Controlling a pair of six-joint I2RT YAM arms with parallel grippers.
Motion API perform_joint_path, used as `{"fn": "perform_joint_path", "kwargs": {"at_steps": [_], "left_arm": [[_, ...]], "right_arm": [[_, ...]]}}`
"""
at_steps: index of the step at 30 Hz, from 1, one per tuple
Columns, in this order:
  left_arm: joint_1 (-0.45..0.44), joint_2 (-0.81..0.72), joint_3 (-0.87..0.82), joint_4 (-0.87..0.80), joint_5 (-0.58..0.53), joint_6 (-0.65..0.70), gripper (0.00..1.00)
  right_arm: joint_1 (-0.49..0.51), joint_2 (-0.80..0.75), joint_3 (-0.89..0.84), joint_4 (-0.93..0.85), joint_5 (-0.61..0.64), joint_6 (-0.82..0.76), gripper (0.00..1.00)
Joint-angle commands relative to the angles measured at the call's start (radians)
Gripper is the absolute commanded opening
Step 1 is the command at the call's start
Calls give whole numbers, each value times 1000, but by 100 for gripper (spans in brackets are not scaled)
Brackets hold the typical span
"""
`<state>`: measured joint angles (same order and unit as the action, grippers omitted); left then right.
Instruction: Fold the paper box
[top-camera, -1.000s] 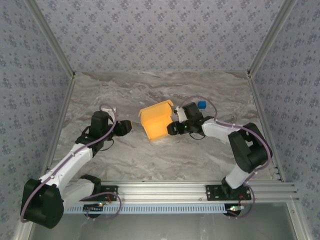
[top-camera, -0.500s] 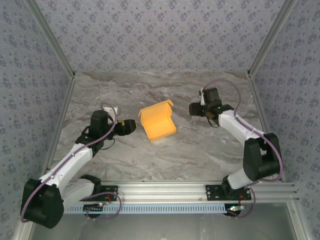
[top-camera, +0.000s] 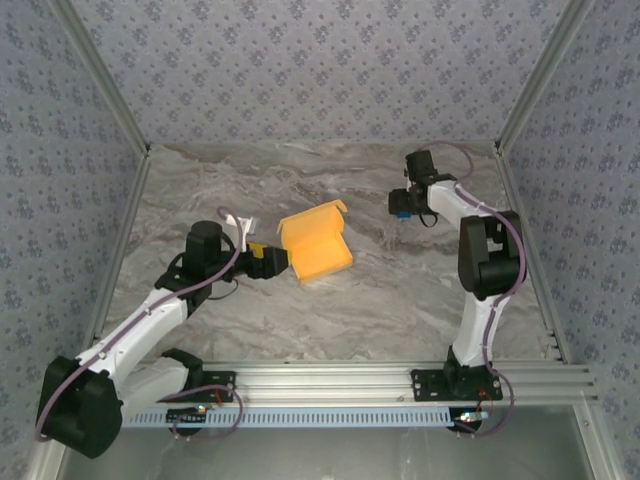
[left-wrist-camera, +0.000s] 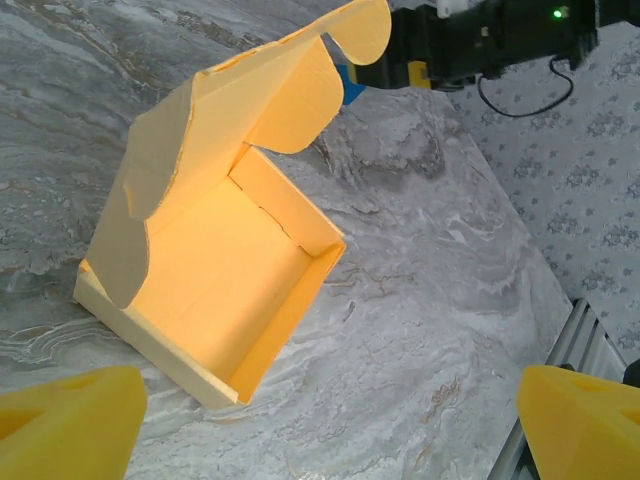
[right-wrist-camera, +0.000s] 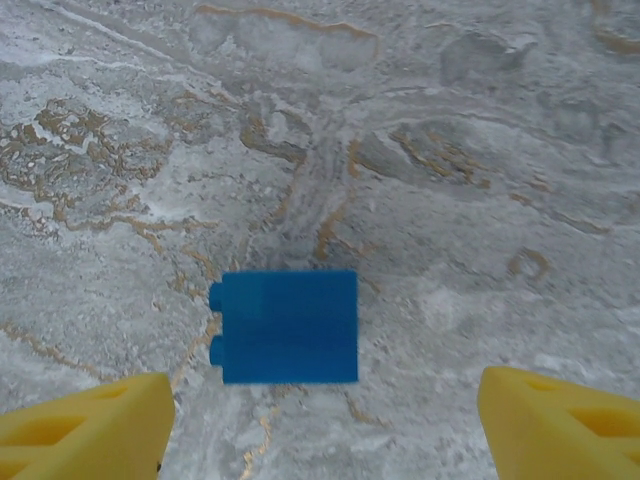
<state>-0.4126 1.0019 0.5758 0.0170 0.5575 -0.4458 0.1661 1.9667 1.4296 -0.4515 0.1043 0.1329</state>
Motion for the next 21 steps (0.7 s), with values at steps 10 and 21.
{"fn": "perform_joint_path", "kwargs": {"at_steps": [10, 21], "left_arm": [[-2, -11, 32, -27, 6, 39, 95], [-3, -21, 14, -33, 4, 43, 95]], "right_arm": [[-2, 139, 167, -119, -56, -53, 71], [2, 181, 214, -145, -58, -55, 56]]}}
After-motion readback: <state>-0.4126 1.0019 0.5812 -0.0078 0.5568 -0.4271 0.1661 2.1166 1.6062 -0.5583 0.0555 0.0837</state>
